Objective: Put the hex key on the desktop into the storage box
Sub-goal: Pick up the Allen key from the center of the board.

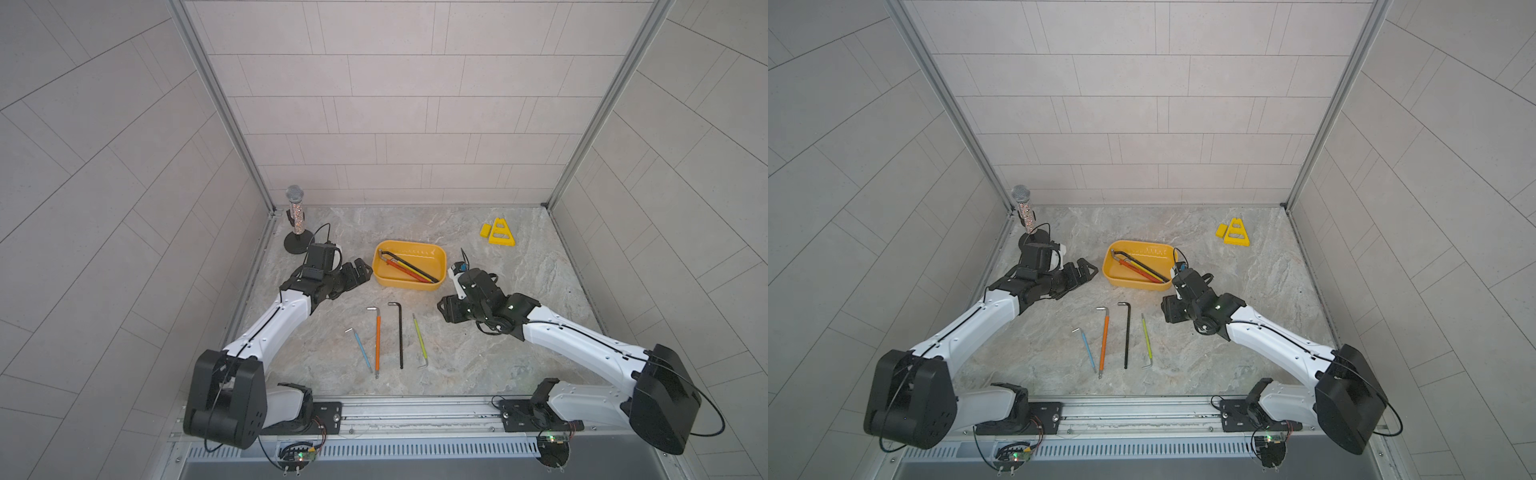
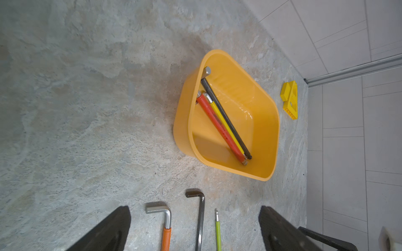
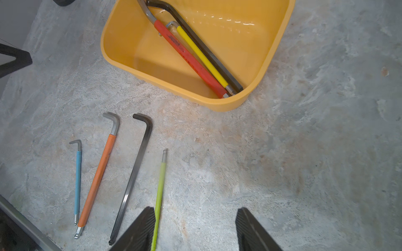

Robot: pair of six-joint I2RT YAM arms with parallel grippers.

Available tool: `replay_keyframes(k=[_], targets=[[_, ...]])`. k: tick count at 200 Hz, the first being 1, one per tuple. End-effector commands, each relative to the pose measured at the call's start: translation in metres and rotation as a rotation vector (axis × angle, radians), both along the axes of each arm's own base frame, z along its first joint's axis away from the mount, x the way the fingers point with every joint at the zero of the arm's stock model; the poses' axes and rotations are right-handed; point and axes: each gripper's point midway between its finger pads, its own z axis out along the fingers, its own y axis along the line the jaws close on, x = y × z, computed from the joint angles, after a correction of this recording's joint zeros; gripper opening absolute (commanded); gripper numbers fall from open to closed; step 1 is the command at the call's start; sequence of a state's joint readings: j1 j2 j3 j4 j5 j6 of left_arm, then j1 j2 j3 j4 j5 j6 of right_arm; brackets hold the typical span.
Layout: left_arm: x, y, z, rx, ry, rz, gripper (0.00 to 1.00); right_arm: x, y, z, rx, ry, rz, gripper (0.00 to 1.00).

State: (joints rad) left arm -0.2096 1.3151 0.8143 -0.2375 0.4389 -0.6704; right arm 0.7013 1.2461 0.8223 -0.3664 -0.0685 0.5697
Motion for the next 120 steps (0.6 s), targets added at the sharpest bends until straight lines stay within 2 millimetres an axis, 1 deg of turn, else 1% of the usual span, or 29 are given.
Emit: replay_keyframes(k=[1, 18, 26, 41, 60, 71, 82, 96, 108, 120], targets=[[-0.004, -0.004, -0.01, -0.026, 0.051, -0.008, 1.0, -0.003, 0.002, -0.005, -0.058, 0.029, -0.024, 0.62], [-0.006, -0.003, -0.005, -0.008, 0.054, -0.024, 1.0, -0.008, 0.01, -0.017, -0.067, 0.064, -0.022, 0.61], [-0.007, -0.002, -0.001, 0.002, 0.041, -0.026, 1.0, -0.01, 0.017, -0.023, -0.049, 0.087, -0.013, 0.6], [-0.006, 0.002, 0.016, 0.02, -0.024, -0.029, 1.0, -0.015, 0.029, -0.033, -0.042, 0.12, 0.01, 0.57], [-0.006, 0.008, 0.038, 0.061, -0.112, -0.04, 1.0, -0.02, 0.038, -0.04, -0.074, 0.139, 0.022, 0.56], [-0.011, 0.011, 0.044, 0.096, -0.137, -0.057, 1.0, -0.023, 0.043, -0.044, -0.085, 0.144, 0.032, 0.55], [-0.017, 0.016, 0.043, 0.138, -0.138, -0.073, 1.0, -0.026, 0.049, -0.047, -0.09, 0.151, 0.043, 0.54], [-0.024, 0.021, 0.035, 0.168, -0.108, -0.071, 1.0, -0.029, 0.055, -0.054, -0.097, 0.166, 0.059, 0.53], [-0.026, 0.02, 0.032, 0.159, -0.088, -0.075, 1.0, -0.032, 0.06, -0.061, -0.11, 0.183, 0.072, 0.52], [-0.025, 0.015, 0.033, 0.134, -0.091, -0.085, 1.0, -0.035, 0.065, -0.067, -0.13, 0.201, 0.086, 0.51]])
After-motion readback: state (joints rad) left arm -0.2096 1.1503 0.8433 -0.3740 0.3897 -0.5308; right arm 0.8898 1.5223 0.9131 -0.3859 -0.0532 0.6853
